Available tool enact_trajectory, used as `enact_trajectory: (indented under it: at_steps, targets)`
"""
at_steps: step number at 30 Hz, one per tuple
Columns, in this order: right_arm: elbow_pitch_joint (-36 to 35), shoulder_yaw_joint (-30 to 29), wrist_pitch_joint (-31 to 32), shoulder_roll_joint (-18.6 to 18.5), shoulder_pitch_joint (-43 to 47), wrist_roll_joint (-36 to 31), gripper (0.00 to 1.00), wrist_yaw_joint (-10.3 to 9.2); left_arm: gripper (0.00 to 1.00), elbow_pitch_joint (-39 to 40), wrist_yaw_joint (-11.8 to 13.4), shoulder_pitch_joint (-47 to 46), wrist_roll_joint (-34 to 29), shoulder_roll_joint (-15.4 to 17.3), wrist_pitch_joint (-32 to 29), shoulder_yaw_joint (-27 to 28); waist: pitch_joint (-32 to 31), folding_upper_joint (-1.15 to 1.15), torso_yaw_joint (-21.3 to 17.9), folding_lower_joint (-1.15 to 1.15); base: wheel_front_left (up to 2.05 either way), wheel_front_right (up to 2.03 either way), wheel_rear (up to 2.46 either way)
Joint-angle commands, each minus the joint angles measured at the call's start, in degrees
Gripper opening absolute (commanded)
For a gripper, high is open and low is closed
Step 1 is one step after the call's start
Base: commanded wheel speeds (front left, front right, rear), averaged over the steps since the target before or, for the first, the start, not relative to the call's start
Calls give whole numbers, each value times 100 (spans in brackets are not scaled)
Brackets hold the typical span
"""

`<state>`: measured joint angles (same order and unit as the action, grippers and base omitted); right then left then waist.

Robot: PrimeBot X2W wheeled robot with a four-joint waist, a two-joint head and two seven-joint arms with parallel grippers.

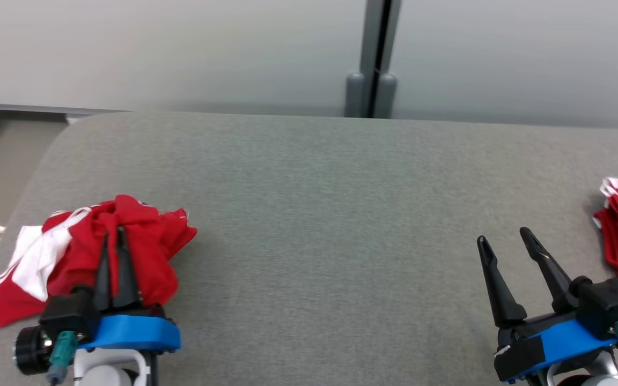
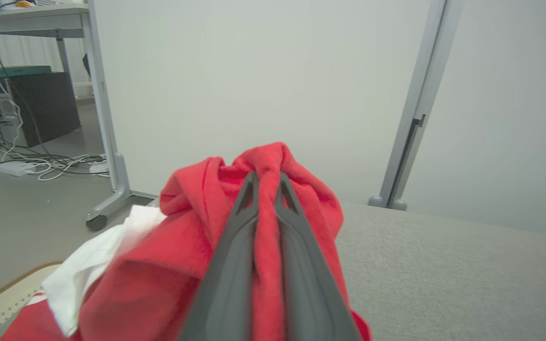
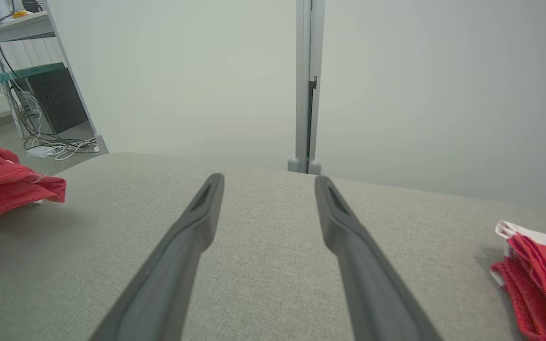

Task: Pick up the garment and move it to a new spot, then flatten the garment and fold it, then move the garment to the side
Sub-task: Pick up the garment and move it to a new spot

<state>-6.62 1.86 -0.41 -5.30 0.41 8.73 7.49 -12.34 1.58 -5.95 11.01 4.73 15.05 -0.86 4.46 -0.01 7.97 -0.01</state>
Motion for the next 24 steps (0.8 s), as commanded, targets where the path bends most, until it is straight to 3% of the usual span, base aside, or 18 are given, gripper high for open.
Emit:
enact_trajectory:
  at_steps: [1,16,24]
  targets:
    - [-7,-5,-26,8,14,-6,100,0,0,30,-18,-13,-3,-31,13,-43,-22,1,-72,1,0,0,0]
    - [227,21,-303,132,-313,131,100,0,0,-469,-563,-1118,-138,-173,-99,-1846,798,1,-1910,1,0,0,0]
    - [409,-60,-522,207,-447,194,100,0,0,-673,-626,-1625,119,-175,-75,-2800,1260,1,-2374,1,0,0,0]
